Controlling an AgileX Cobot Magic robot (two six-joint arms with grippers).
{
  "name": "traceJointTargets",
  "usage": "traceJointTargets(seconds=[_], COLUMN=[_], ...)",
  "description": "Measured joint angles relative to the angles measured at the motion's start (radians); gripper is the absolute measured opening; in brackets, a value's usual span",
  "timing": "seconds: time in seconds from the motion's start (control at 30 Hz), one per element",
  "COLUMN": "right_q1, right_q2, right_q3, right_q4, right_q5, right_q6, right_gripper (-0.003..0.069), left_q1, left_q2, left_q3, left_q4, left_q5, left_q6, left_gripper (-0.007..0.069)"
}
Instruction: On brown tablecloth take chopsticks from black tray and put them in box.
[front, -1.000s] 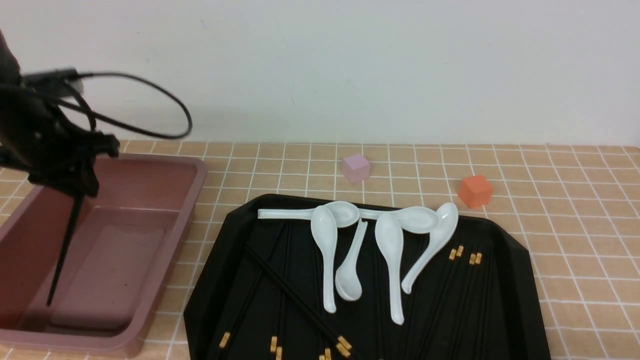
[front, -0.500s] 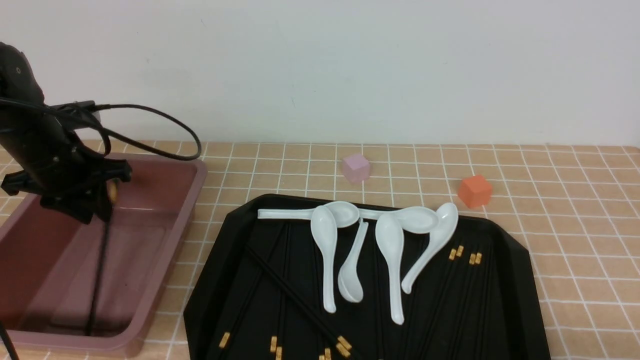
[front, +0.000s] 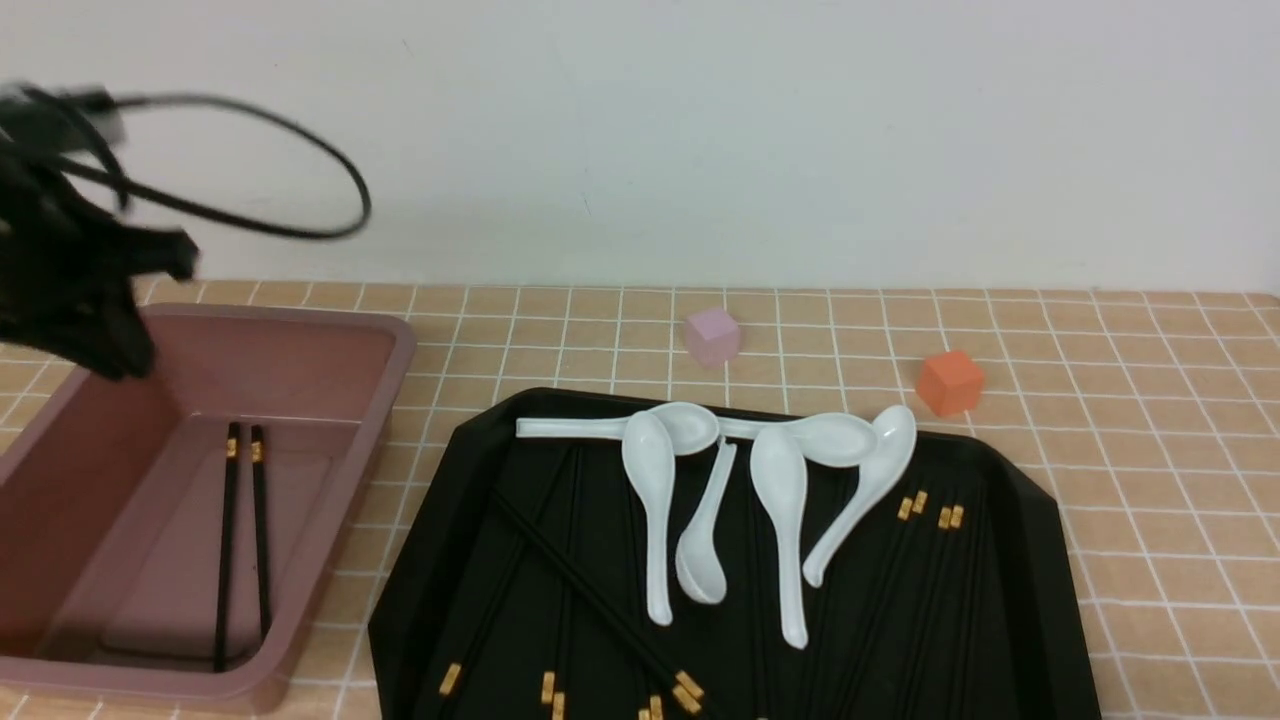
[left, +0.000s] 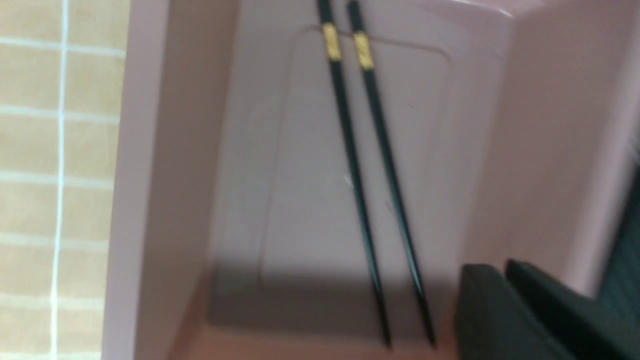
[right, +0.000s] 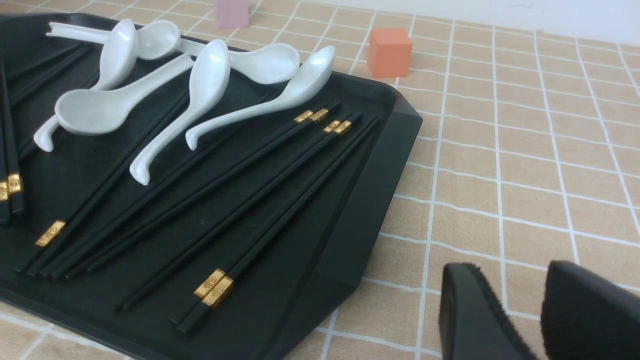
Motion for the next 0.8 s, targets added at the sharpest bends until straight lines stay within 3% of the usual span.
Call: traceJointTargets(seconds=[0.17, 0.3, 0.43, 0.67, 0.8], right_q1=[0.0, 0.0, 0.0, 0.0, 0.0], right_q2=[0.0, 0.0, 0.0, 0.0, 0.0], right_q3=[0.0, 0.0, 0.0, 0.0, 0.0], right_q4=[0.0, 0.0, 0.0, 0.0, 0.0], right_q5=[0.0, 0.0, 0.0, 0.0, 0.0], right_q6=[0.0, 0.0, 0.0, 0.0, 0.0], right_gripper=[0.024, 0.024, 0.024, 0.024, 0.024], left_q1=[0.0, 0.0, 0.0, 0.0, 0.0], left_q2=[-0.194, -0.466, -0.703, -1.259, -1.513], left_q3=[0.088, 0.29, 0.512, 1.012, 1.158], left_q4=[-0.026, -0.083, -0.227, -0.557, -0.647], left_q5=[0.015, -0.014, -0.169, -0.506, -0.63], left_q6=[0.015, 0.017, 0.046, 0.223, 0.244], left_gripper=[-0.0013, -0.0013, -0.0013, -0.0013, -0.0013])
